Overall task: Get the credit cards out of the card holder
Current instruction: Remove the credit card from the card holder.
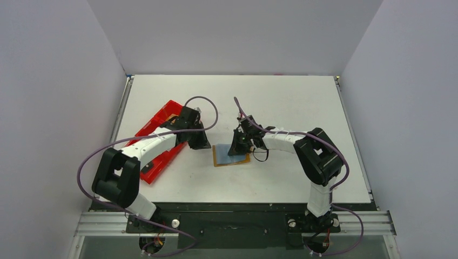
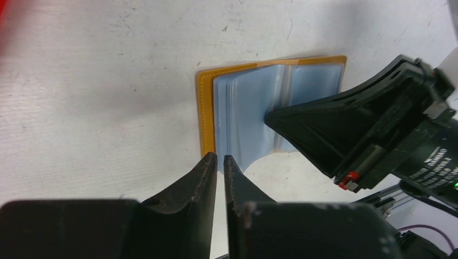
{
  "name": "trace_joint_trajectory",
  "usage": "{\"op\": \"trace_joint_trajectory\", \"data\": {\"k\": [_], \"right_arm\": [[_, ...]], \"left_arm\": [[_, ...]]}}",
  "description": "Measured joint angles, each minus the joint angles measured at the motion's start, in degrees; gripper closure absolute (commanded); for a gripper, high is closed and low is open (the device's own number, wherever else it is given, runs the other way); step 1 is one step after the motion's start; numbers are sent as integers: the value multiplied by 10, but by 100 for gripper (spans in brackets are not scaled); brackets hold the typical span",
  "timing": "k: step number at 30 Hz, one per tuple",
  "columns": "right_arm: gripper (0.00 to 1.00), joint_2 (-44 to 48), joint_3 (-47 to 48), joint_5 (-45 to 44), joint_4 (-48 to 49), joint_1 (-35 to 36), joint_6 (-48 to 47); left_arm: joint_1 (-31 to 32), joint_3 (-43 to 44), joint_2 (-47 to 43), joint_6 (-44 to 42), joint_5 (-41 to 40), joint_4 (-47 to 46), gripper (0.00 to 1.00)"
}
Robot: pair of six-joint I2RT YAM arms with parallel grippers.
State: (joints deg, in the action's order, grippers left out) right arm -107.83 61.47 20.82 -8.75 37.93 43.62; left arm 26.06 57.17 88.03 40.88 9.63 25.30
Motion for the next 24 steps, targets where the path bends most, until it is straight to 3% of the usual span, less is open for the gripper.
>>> {"op": "trace_joint_trajectory", "data": {"k": [3,24], "right_arm": [[100,0,-7,12,11,-5,6],[100,0,-18,28,30,-12,10]], "left_arm": [[12,-3,16,1,1,-7,100],[64,-3,92,13,16,-48,100]]}}
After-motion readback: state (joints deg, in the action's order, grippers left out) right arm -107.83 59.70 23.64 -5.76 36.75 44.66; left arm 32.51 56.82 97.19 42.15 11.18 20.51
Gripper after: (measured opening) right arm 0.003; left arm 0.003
